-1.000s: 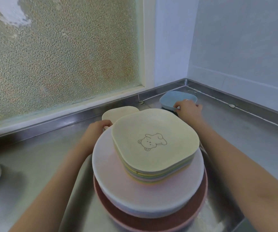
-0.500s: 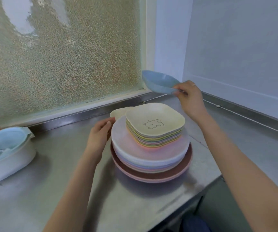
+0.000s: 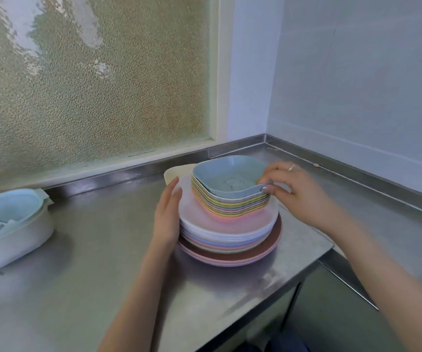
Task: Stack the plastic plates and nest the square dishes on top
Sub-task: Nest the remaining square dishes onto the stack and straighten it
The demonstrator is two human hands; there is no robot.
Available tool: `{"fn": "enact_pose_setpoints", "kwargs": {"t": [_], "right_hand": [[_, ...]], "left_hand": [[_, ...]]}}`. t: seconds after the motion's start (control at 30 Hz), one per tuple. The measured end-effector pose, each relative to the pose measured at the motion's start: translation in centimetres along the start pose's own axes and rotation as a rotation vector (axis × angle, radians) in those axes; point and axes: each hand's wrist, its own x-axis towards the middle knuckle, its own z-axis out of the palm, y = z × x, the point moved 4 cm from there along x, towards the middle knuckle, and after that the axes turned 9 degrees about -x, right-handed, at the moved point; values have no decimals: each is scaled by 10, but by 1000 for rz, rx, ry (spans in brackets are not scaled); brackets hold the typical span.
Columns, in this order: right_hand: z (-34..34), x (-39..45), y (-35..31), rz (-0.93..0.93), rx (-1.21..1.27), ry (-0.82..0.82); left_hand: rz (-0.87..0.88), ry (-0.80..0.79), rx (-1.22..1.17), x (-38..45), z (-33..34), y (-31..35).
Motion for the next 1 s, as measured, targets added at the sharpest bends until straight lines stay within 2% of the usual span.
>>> {"fn": "enact_pose_setpoints", "kwargs": {"t": [0.23, 0.43, 0.67, 0.73, 0.83, 0.9, 1.0], "right_hand": [[8, 0, 4, 8, 56, -170], [14, 4, 1, -84, 62, -191], [17, 2, 5, -47, 59, -217], [15, -1, 5, 23, 153, -198], [12, -5, 10, 184, 423, -96], [14, -7, 17, 256, 483, -53], [29, -11, 35, 342, 542, 4]], "left_hand": [[16, 9, -1, -1, 0, -1], [13, 40, -19, -2, 0, -3], [51, -8, -25, -2, -1, -3], [25, 16, -71, 5, -7, -3], [-113, 181, -143, 28, -30, -14], [-87, 207, 77, 50, -45, -20], [-70, 66, 503, 83, -49, -28]]}}
